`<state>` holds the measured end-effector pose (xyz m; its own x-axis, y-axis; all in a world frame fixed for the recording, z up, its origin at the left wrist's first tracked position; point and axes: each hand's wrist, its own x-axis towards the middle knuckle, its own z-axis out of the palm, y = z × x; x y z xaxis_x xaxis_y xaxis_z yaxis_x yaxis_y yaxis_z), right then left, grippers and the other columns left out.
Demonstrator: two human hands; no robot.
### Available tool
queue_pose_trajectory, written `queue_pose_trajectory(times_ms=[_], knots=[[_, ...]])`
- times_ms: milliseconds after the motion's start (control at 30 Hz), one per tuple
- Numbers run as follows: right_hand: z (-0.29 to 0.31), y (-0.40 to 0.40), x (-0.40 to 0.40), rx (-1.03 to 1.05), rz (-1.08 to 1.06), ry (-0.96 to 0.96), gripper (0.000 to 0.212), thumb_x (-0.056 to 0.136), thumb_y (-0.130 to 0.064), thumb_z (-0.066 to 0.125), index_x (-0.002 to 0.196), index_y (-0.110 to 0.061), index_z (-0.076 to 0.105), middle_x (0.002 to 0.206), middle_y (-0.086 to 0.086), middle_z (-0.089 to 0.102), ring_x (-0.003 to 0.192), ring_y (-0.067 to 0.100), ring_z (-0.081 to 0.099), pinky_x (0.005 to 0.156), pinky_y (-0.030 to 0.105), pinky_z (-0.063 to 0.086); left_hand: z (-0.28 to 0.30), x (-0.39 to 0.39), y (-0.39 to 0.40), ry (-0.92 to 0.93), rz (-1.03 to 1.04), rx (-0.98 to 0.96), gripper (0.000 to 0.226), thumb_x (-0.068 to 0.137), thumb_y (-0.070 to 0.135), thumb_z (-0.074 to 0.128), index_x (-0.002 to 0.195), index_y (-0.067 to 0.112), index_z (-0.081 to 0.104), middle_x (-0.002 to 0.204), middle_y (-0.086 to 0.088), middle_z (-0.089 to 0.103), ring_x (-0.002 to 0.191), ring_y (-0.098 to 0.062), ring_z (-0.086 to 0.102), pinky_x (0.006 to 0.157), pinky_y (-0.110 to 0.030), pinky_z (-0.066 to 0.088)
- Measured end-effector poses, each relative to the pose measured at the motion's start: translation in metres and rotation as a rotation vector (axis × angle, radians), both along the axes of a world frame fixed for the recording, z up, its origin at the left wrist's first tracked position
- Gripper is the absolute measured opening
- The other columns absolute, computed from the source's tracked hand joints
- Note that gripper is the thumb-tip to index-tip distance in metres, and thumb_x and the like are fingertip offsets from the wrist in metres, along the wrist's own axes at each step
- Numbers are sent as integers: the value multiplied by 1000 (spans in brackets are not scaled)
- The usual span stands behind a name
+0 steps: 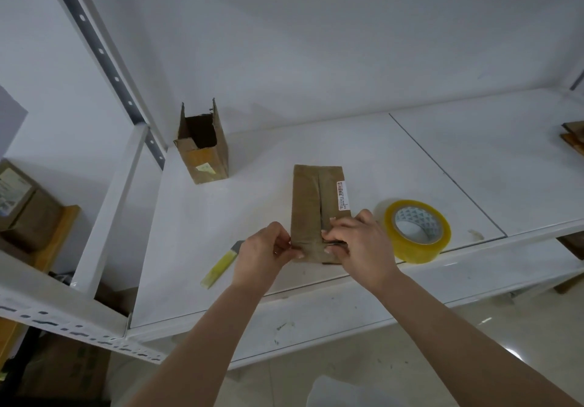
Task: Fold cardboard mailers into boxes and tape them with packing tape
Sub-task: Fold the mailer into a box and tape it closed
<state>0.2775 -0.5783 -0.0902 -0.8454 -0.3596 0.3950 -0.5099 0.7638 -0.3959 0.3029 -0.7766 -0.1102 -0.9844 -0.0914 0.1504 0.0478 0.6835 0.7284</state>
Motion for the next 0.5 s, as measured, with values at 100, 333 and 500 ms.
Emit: queue_pose_trajectory(times_ms=[100, 333, 500], knots=[[-1, 0, 0, -7, -2, 44, 20, 64, -16, 88, 82, -17, 79, 94, -1, 75, 79, 30, 57, 62, 39, 50, 2, -3, 1, -8, -24, -22, 30, 74, 23, 82, 79, 18, 53, 72, 5, 61, 65, -9, 57, 59, -16, 45], [-5, 2, 0, -11, 12, 71, 22, 65, -16, 88, 85, -19, 79, 96, -1, 75, 75, 31, 57, 60, 44, 52, 16, -5, 17, 0, -119, -108, 82, 75, 29, 81, 143, 27, 35, 154, 0, 23, 123, -6, 40, 99, -27, 43], [-1, 16, -1, -38, 9, -29, 41, 74, -16, 81, 114, -11, 71, 103, 7, 71, 91, 33, 59, 75, 46, 53, 20, -13, 30, -112, -250, -296, 55, 92, 29, 63, 144, 25, 44, 160, 3, 21, 147, -22, 20, 117, -30, 22]])
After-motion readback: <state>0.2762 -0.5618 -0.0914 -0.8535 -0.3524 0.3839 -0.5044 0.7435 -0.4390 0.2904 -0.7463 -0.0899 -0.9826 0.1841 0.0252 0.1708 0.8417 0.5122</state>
